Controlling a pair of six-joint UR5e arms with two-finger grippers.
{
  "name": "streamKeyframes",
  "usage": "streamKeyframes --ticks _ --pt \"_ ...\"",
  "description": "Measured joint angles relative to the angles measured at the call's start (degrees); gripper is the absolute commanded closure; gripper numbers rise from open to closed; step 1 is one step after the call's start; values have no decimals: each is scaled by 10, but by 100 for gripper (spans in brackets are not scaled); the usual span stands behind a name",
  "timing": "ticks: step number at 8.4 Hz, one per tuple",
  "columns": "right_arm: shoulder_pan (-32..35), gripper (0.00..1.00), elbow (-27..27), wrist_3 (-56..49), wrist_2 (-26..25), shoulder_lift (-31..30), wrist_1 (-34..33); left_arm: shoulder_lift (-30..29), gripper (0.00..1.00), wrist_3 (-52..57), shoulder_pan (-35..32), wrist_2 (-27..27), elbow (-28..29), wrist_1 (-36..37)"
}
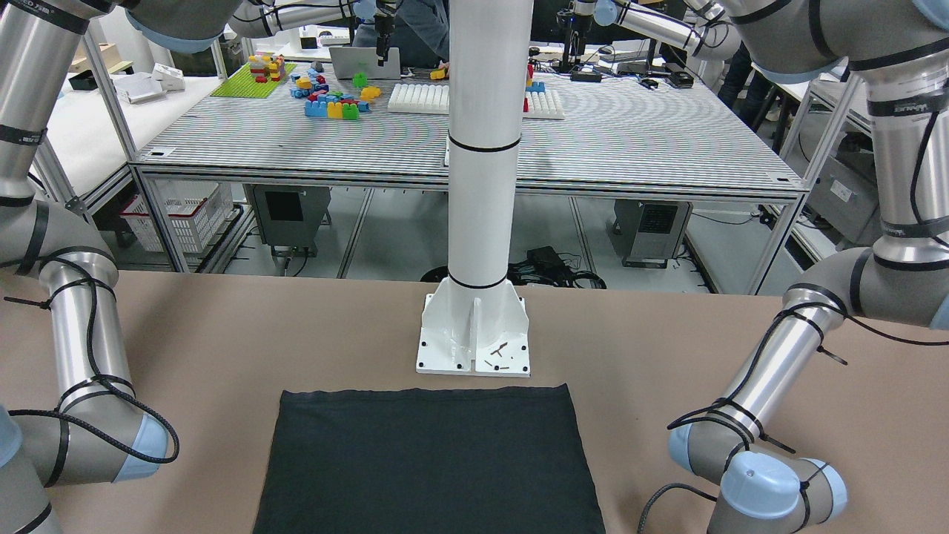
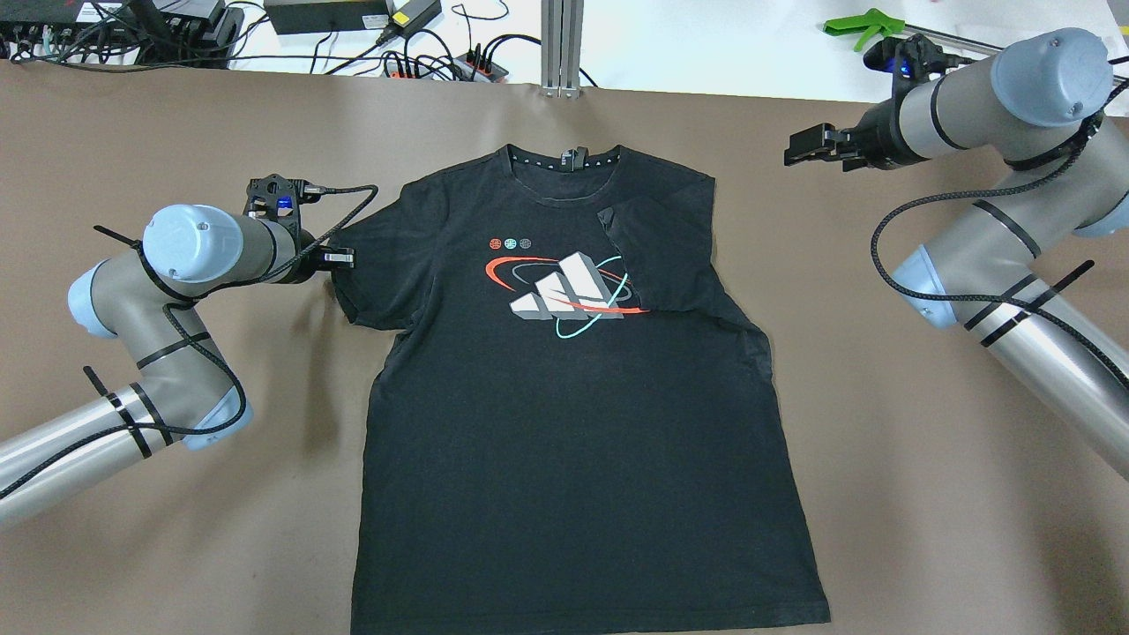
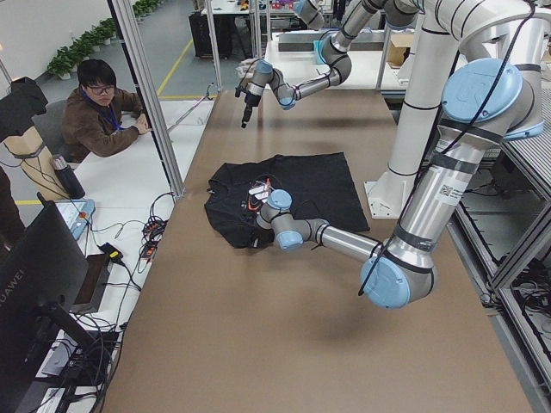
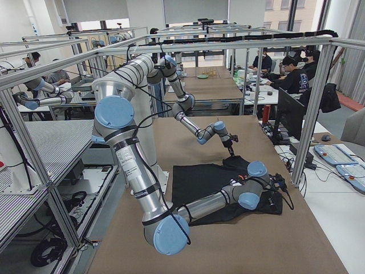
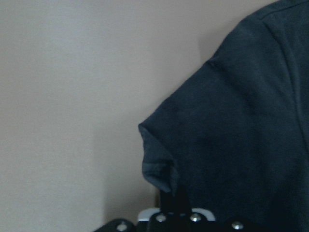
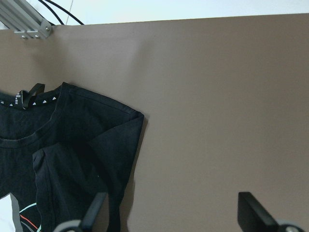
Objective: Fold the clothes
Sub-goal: 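Fold the grasped sleeve inward over the shirt body with the left gripper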
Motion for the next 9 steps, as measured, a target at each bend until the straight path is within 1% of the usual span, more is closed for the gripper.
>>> streamKeyframes --ticks 2,3,4,5,6,7,8,9 --pt "0 6 2 0 0 -3 1 -23 100 -31 3 -4 -65 99" --pt "-1 6 5 0 0 -5 2 -54 100 -59 11 -3 -89 160" --pt "-1 6 8 0 0 -8 2 -85 100 -84 24 2 -96 200" --pt "-1 6 10 0 0 -11 2 -116 100 -107 36 12 -90 223" --pt "-1 6 10 0 -1 -14 2 -145 100 -124 44 20 -70 233" --pt "-1 6 11 0 -1 -17 1 -175 33 -137 55 30 -40 235" --pt "-1 6 11 0 -3 -20 1 -203 0 -145 68 50 -7 234" --pt "-2 6 11 1 -5 -22 1 -221 0 -149 83 82 20 225"
